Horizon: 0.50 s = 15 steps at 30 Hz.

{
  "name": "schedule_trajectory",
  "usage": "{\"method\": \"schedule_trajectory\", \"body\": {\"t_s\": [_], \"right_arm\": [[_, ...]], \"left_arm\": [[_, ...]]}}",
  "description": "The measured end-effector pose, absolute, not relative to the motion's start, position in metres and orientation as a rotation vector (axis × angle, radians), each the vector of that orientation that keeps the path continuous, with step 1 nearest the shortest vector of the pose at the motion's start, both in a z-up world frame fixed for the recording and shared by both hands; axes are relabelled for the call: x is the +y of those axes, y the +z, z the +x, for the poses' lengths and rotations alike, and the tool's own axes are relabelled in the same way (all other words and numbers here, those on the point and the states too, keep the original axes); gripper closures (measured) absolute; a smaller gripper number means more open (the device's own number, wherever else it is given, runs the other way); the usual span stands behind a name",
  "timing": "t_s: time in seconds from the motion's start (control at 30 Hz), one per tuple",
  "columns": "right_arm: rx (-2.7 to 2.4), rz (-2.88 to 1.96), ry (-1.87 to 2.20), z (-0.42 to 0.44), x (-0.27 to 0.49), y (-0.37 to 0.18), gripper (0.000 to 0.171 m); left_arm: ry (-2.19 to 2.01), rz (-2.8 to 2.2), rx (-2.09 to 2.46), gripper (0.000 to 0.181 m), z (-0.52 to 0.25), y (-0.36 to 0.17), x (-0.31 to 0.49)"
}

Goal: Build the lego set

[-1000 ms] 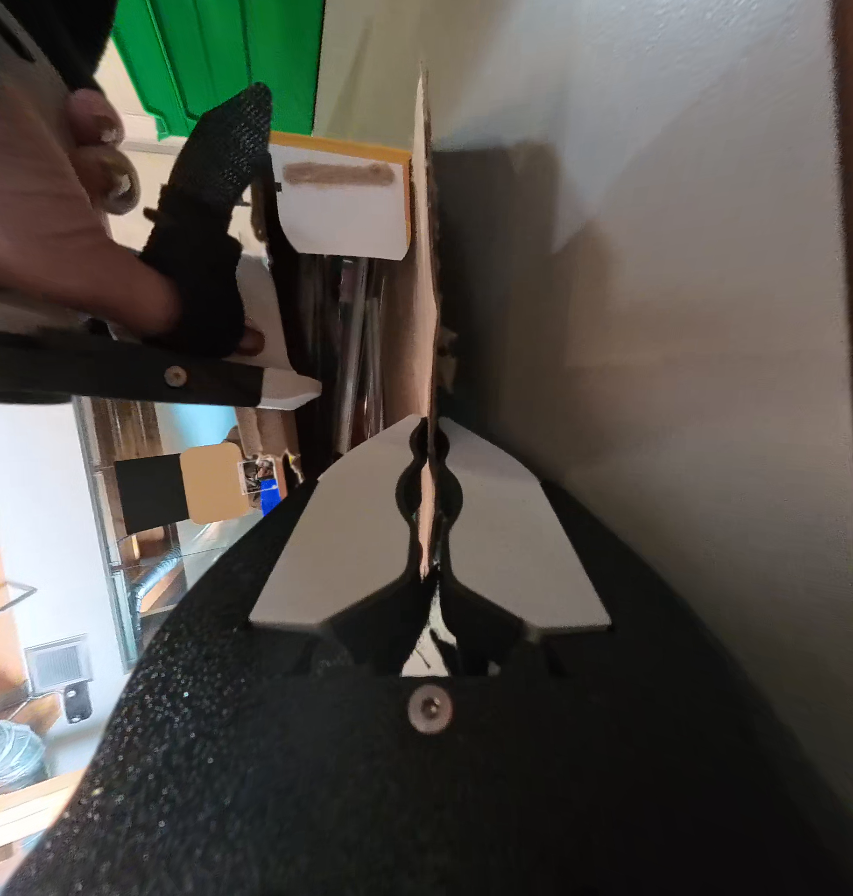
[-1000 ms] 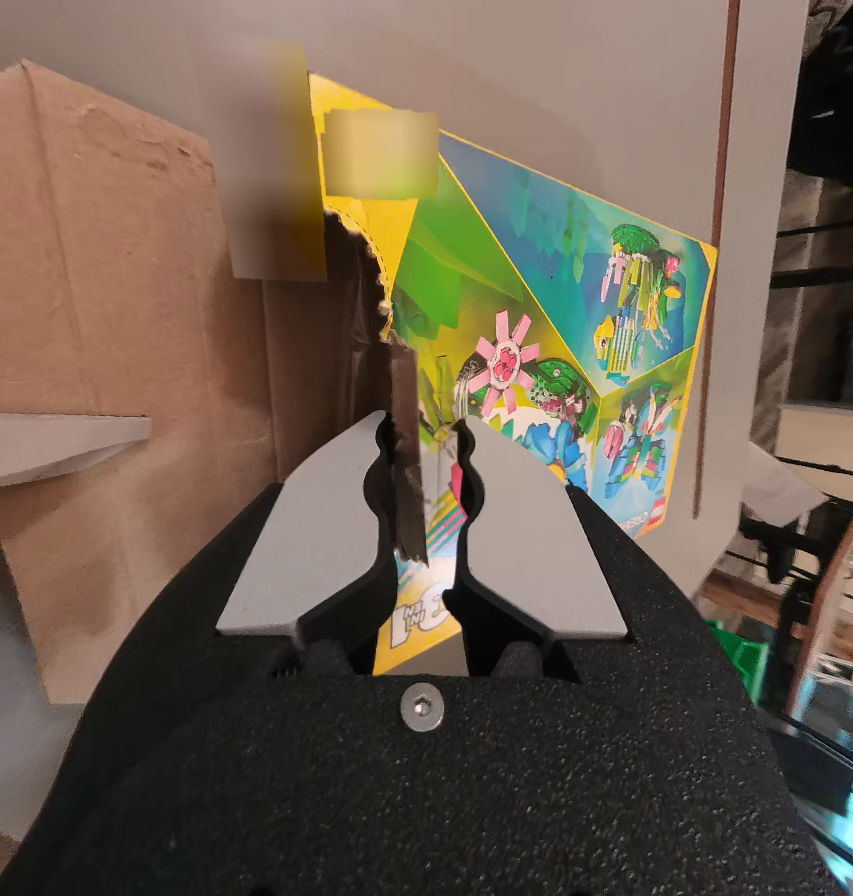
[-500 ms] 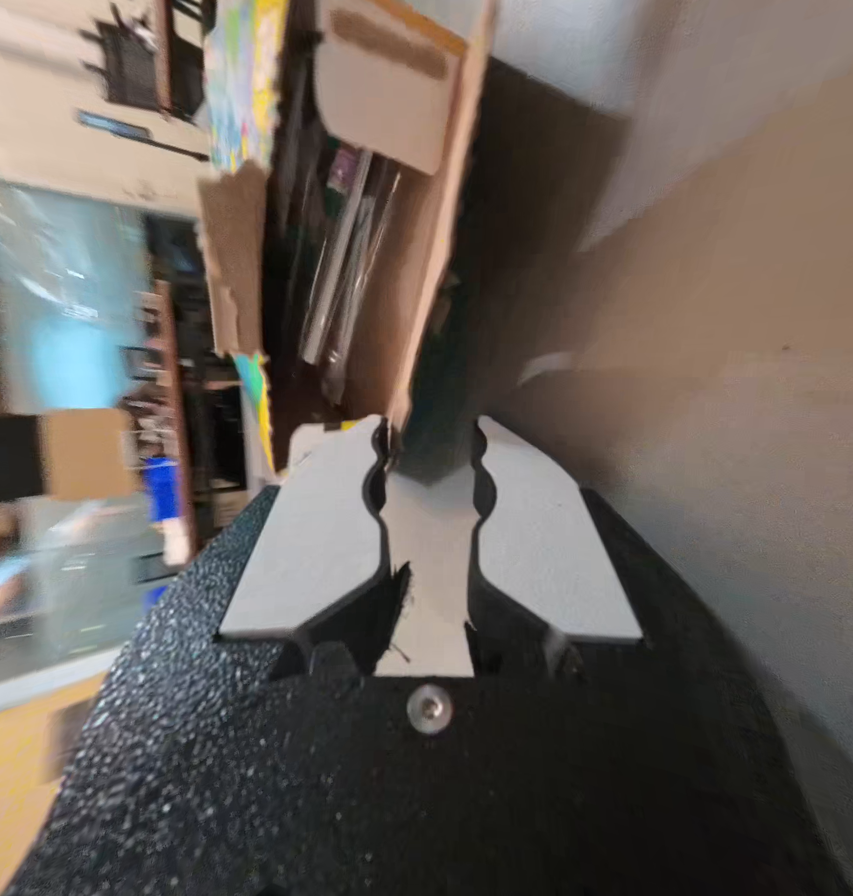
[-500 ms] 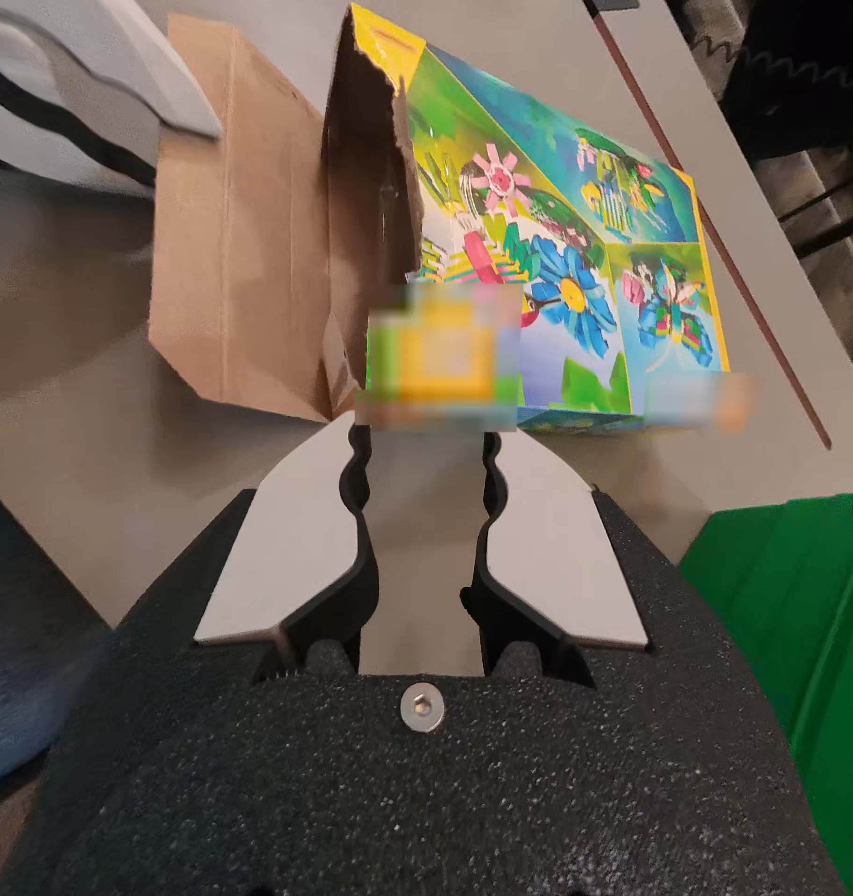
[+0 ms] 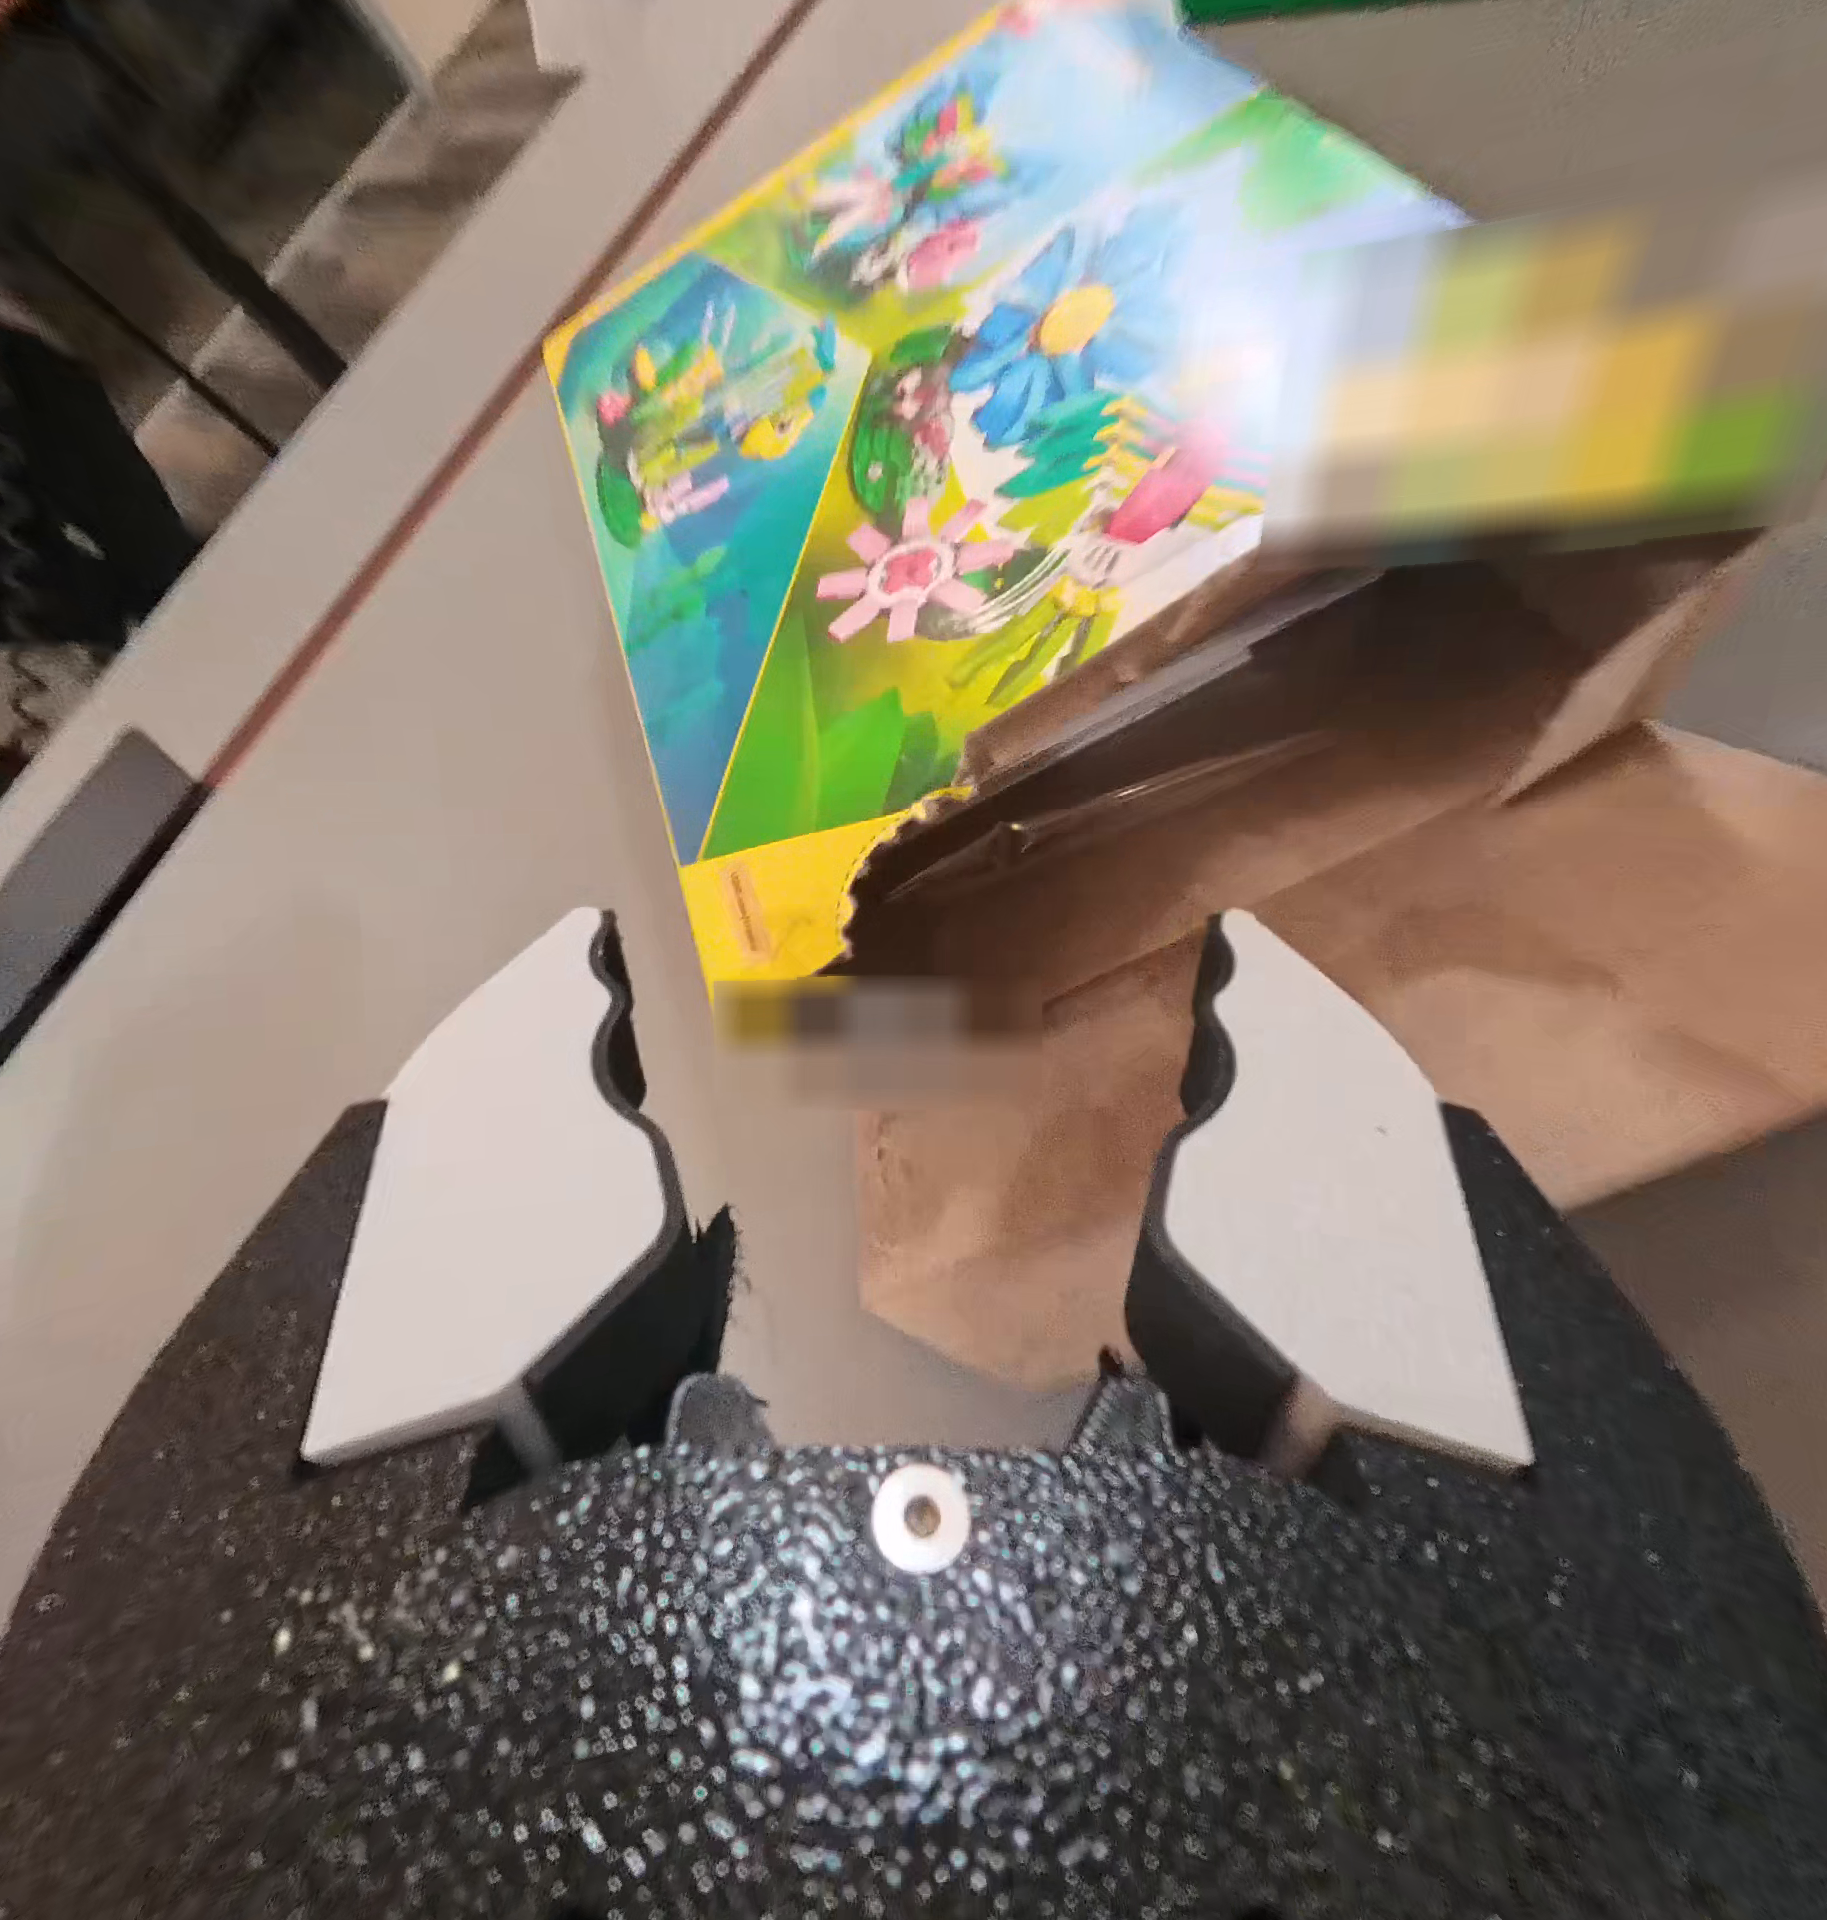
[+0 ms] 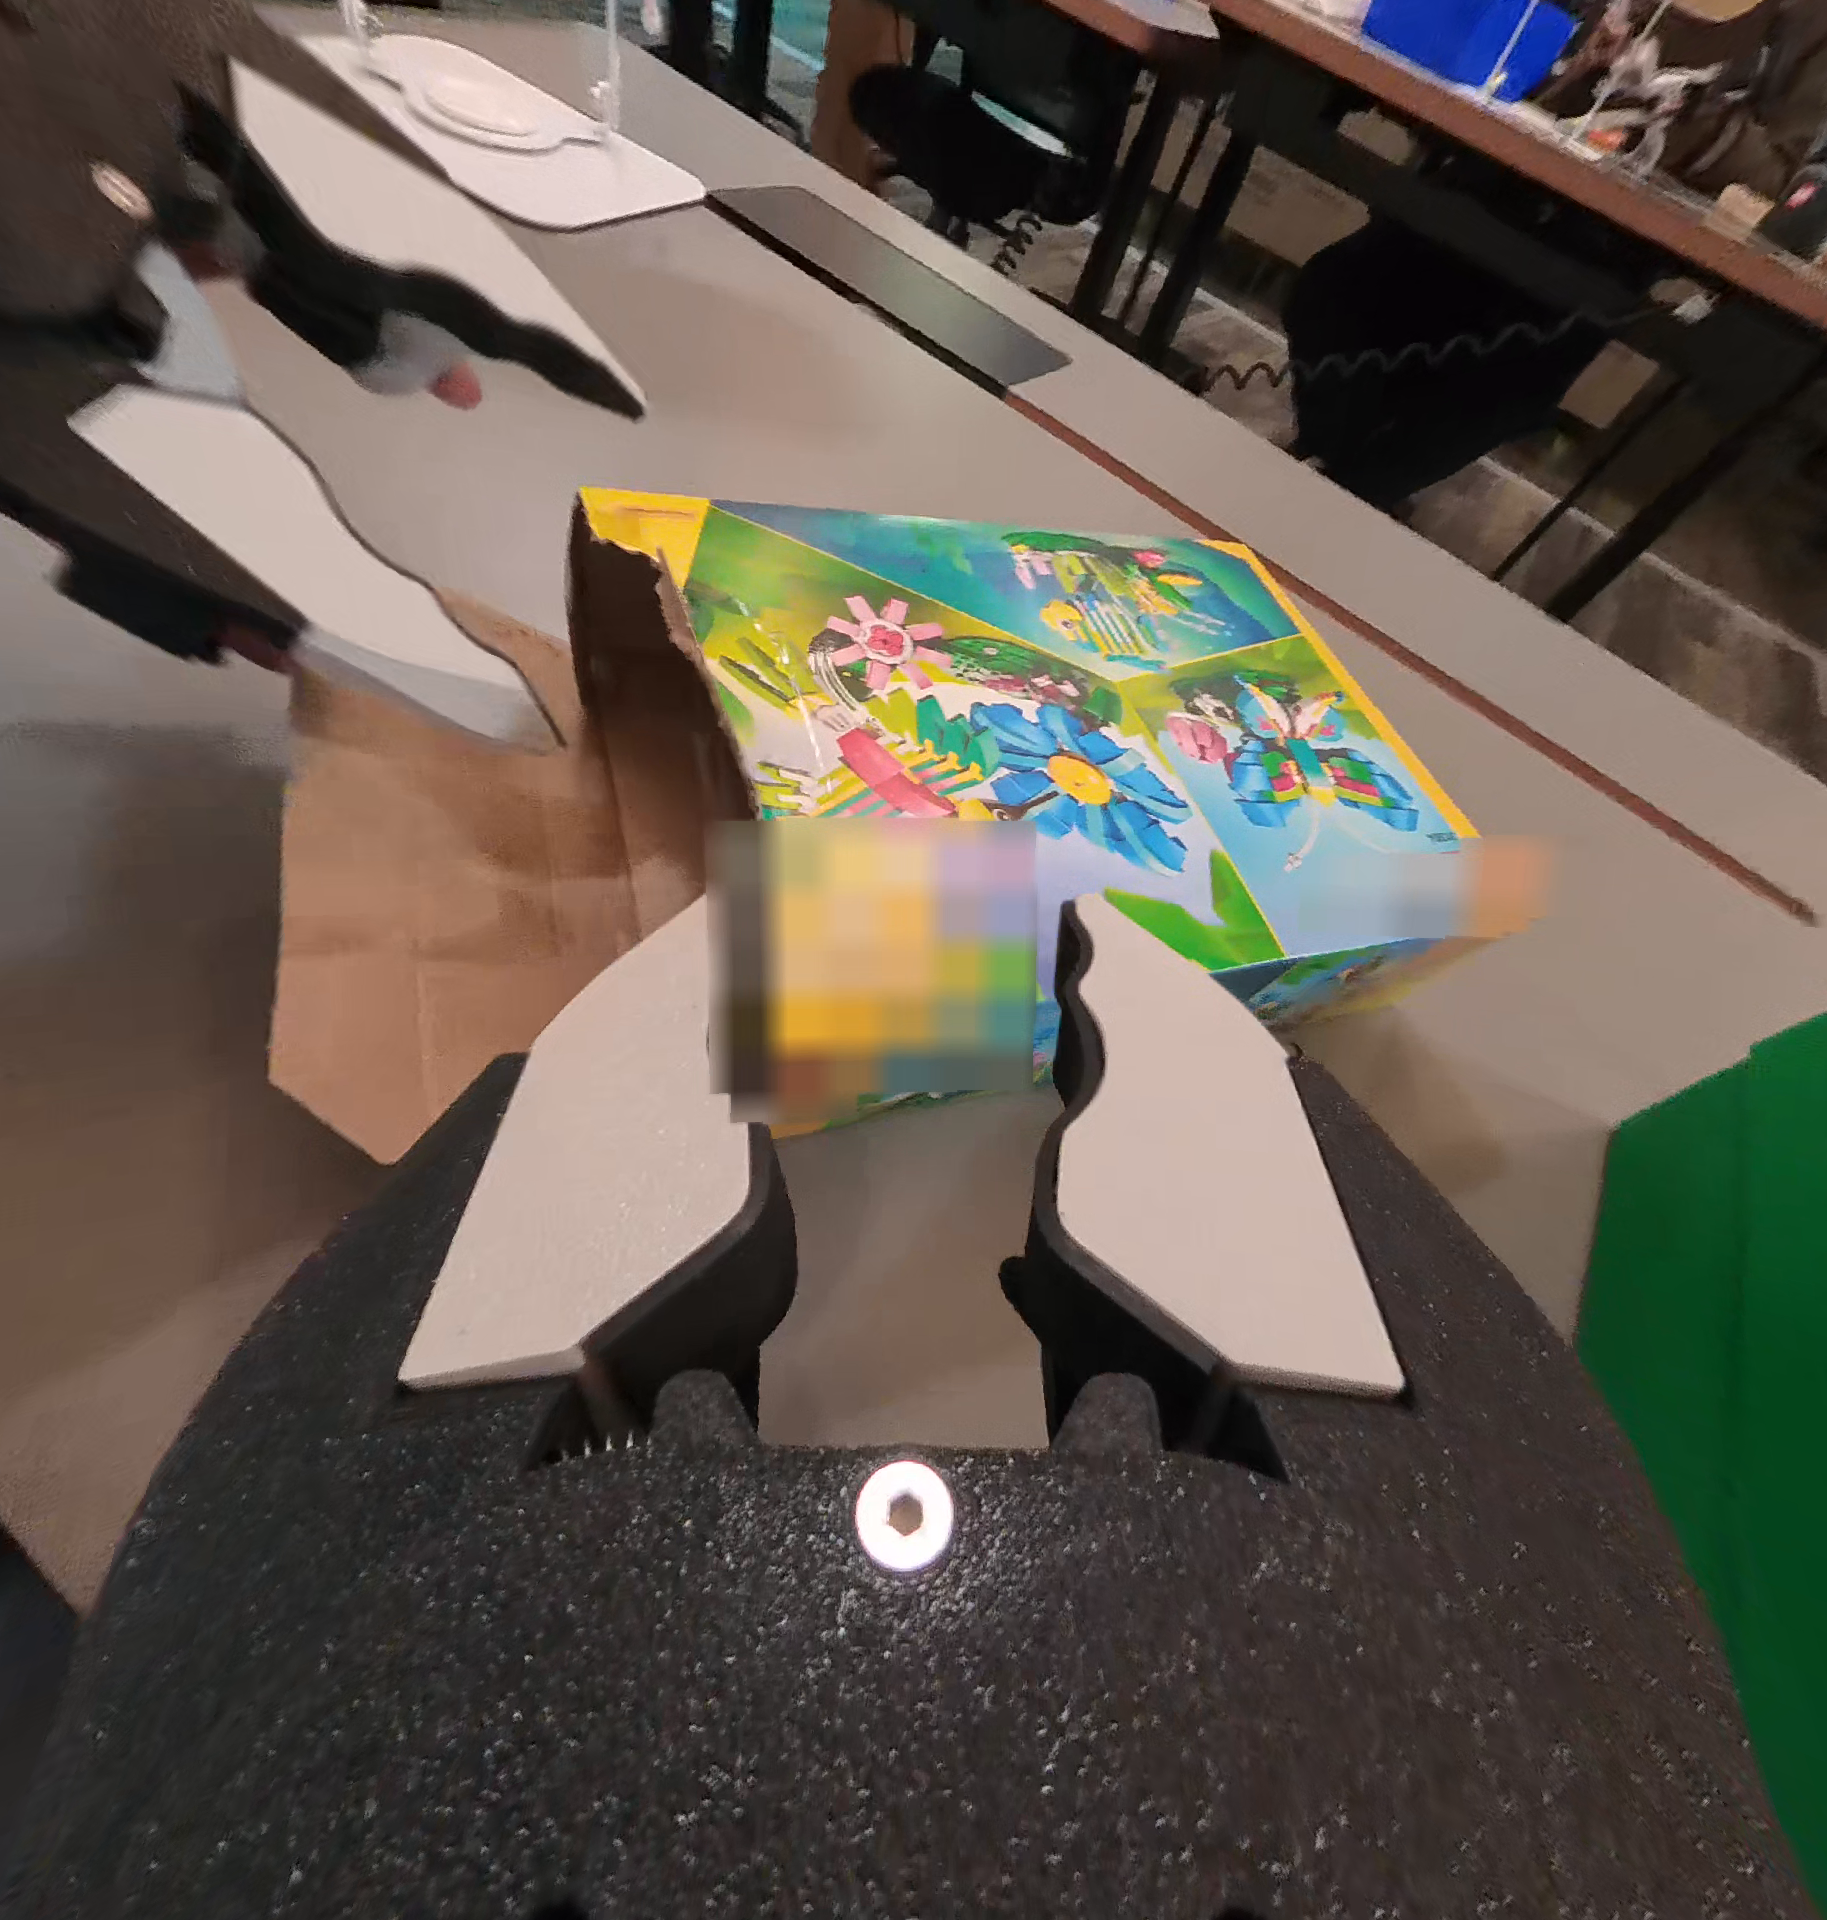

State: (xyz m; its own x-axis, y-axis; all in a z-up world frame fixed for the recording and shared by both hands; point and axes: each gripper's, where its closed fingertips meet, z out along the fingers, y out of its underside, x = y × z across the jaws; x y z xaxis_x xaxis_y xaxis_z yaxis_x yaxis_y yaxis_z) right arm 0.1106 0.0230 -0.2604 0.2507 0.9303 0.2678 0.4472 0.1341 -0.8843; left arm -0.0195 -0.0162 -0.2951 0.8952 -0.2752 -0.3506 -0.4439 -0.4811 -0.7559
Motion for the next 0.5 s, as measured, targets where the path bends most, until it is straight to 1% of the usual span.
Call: {"method": "schedule_trajectory", "body": {"t_s": [0.03,0.1,0.17,0.3,0.37,0.5], "right_arm": [[-1.361,-1.503,0.621,0.111,0.024,-0.26,0.114],[-1.364,-1.57,0.747,0.108,0.018,-0.257,0.102],[-1.405,-1.599,0.775,0.106,0.013,-0.259,0.09],[-1.476,-1.542,0.681,0.098,0.023,-0.259,0.086],[-1.494,-1.535,0.673,0.09,0.037,-0.251,0.086],[-1.498,-1.622,0.745,0.067,0.08,-0.241,0.085]], "left_arm": [[0.241,-2.131,0.488,0.078,-0.024,-0.301,-0.013],[0.264,-2.195,0.458,0.081,-0.033,-0.312,-0.011],[0.298,-2.237,0.441,0.096,-0.044,-0.32,-0.008],[0.296,-2.243,0.439,0.126,-0.067,-0.325,0.0],[0.416,-2.216,0.414,0.127,-0.098,-0.324,0.009],[0.432,-2.331,0.201,0.13,-0.163,-0.325,0.007]]}}
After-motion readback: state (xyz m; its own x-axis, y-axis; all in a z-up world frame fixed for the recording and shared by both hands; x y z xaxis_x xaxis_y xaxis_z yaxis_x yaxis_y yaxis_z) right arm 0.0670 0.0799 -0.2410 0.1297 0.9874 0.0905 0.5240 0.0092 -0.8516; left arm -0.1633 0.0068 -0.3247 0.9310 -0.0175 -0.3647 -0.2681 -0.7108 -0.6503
